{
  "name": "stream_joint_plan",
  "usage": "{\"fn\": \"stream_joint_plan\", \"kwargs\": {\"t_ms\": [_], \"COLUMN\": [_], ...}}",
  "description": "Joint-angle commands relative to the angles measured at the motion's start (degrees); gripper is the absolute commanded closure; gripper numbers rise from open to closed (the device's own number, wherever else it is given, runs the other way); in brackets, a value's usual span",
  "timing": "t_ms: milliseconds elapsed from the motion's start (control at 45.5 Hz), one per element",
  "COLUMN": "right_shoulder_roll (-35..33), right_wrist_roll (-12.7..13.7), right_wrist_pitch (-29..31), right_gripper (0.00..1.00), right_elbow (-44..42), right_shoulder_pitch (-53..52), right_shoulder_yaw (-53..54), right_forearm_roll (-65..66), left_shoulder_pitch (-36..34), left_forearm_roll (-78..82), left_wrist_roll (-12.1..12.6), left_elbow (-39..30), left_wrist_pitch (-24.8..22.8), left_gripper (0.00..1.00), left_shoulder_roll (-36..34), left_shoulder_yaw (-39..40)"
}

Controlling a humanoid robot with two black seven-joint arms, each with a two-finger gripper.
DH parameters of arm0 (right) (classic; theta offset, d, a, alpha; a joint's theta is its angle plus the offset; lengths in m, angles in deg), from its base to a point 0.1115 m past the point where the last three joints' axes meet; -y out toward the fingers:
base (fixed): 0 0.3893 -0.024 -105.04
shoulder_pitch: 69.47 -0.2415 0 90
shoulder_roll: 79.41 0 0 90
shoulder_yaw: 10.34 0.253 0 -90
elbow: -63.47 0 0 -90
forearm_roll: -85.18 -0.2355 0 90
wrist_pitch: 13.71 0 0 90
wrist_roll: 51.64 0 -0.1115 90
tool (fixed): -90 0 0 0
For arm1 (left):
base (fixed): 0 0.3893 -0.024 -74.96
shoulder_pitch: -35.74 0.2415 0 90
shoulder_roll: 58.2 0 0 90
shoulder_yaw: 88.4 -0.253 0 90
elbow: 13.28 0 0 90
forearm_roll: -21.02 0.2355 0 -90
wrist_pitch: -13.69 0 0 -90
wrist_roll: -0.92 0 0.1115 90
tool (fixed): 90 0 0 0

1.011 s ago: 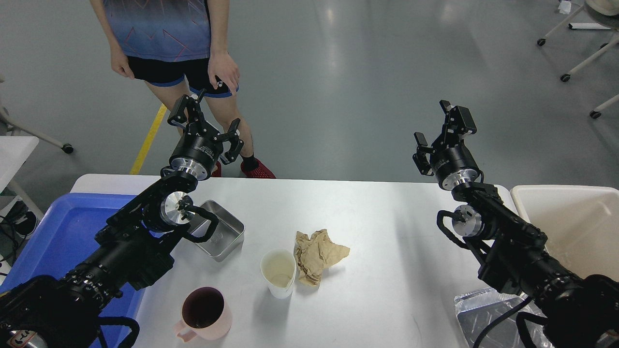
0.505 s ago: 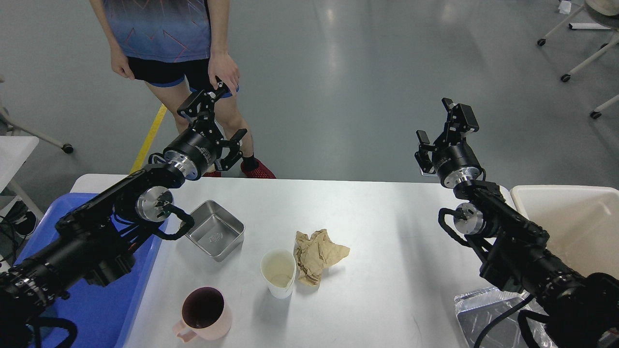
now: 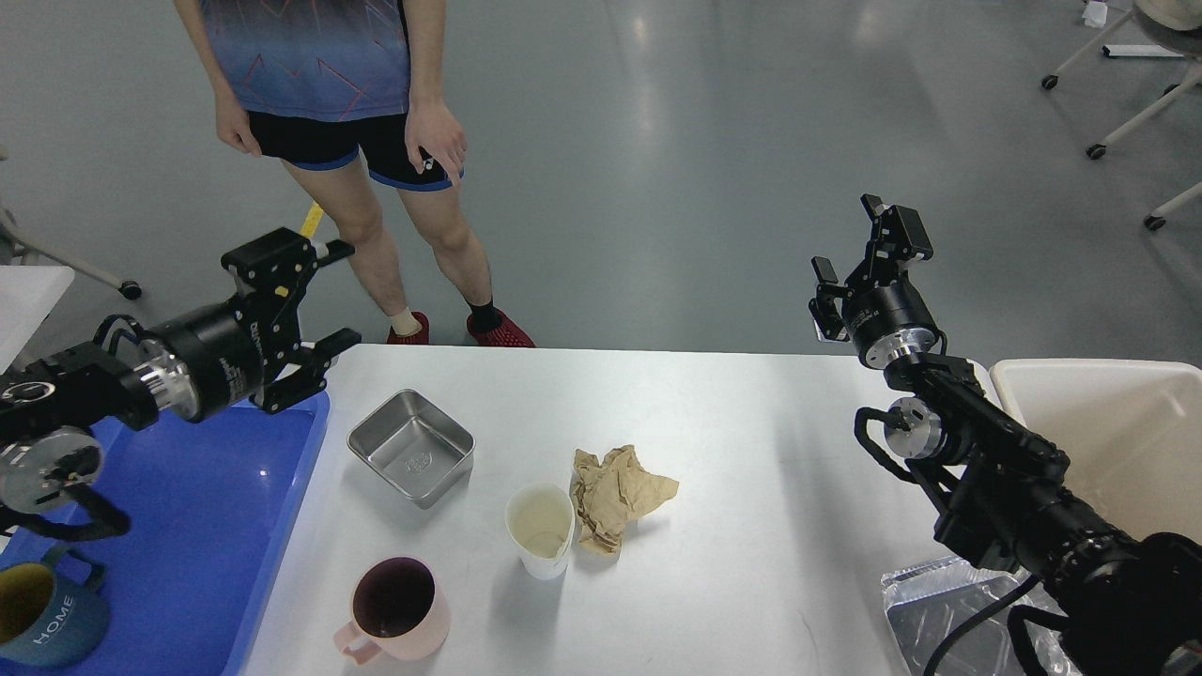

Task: Tidy desktop
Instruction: 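Lower the left gripper and reach toward the pink mug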

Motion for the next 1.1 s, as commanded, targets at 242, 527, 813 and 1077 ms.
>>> {"fn": "stream_joint_plan", "kwargs": {"t_ms": [242, 527, 813, 1077], "right_shoulder_roll": [0.0, 0.0, 0.0, 0.1], "right_wrist_roll": [0.0, 0.0, 0.0, 0.0], "right_wrist_pitch": [0.0, 0.0, 0.0, -0.1], "right_gripper": [0.00, 0.00, 0.00, 0.00], "right_elbow": [0.0, -0.2, -0.2, -0.3], "right_shoulder_pitch": [0.2, 0.4, 0.4, 1.0], "right_shoulder_yaw": [0.0, -0.1, -0.1, -0.1], "right_forearm_roll": [0.0, 0.0, 0.1, 0.1], "left_shoulder_pitch": [-8.7, -8.7, -8.9, -8.4], "left_forearm_roll": [2.5, 17.0, 20.5, 20.7], "left_wrist_roll": [10.2, 11.5, 10.2, 10.8], "left_elbow": [-7.6, -9.0, -8.8, -8.2], "left_wrist_pitch": [-5.7, -10.8, -17.7, -16.3], "left_gripper": [0.04, 0.05, 0.05, 0.04], "left_shoulder_roll": [-15.8, -23.8, -27.7, -20.6], "left_shoulder_yaw": [-15.0, -20.6, -20.0, -20.2]}}
